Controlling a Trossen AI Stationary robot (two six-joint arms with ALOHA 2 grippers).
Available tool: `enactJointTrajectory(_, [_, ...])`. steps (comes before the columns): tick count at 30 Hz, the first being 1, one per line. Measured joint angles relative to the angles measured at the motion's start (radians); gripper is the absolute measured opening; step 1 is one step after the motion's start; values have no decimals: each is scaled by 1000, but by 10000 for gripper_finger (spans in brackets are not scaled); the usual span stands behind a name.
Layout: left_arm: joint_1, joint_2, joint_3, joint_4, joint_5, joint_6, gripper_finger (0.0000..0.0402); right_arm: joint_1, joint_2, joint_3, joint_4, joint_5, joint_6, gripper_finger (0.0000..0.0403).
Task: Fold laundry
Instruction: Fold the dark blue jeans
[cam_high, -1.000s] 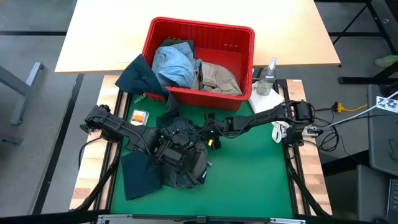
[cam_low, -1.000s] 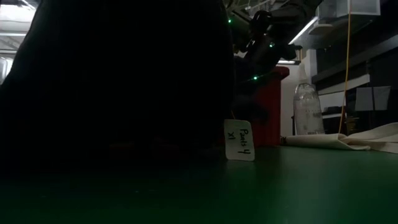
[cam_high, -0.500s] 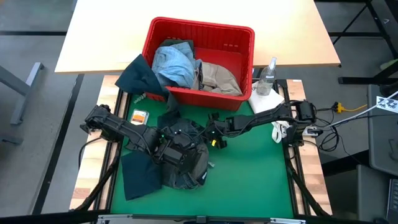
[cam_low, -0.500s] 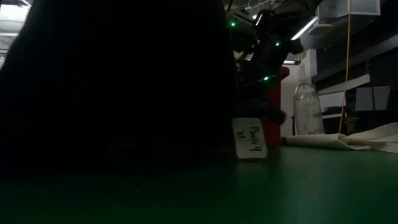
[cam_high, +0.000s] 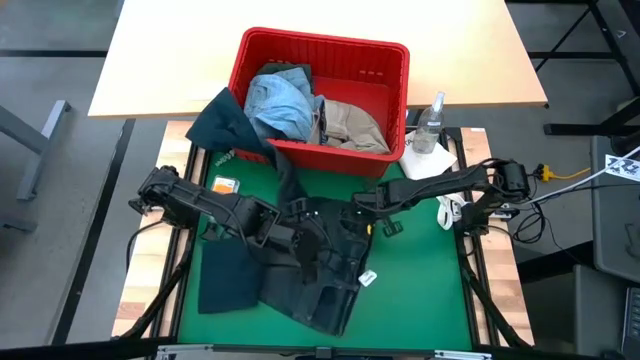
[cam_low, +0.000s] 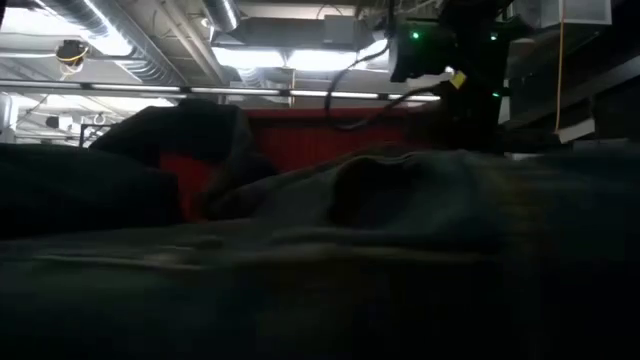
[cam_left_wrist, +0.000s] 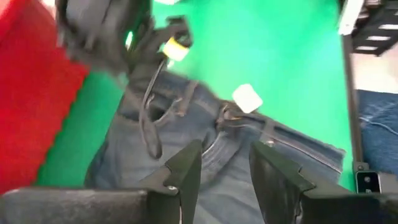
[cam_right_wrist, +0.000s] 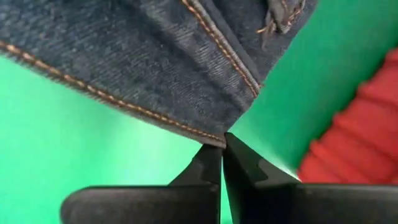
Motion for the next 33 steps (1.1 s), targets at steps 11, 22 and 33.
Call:
enactJointTrajectory(11, [-1, 0, 0, 13, 23, 41, 129, -2, 0, 0, -134, 222, 32, 3])
enactJointTrajectory(22, [-12, -17, 0, -246, 178, -153, 129, 0, 0, 0, -140, 261, 33, 100])
enactJointTrajectory(33, [-71, -17, 0, -296, 169, -236, 106, 0, -2, 79, -405, 205, 174, 147])
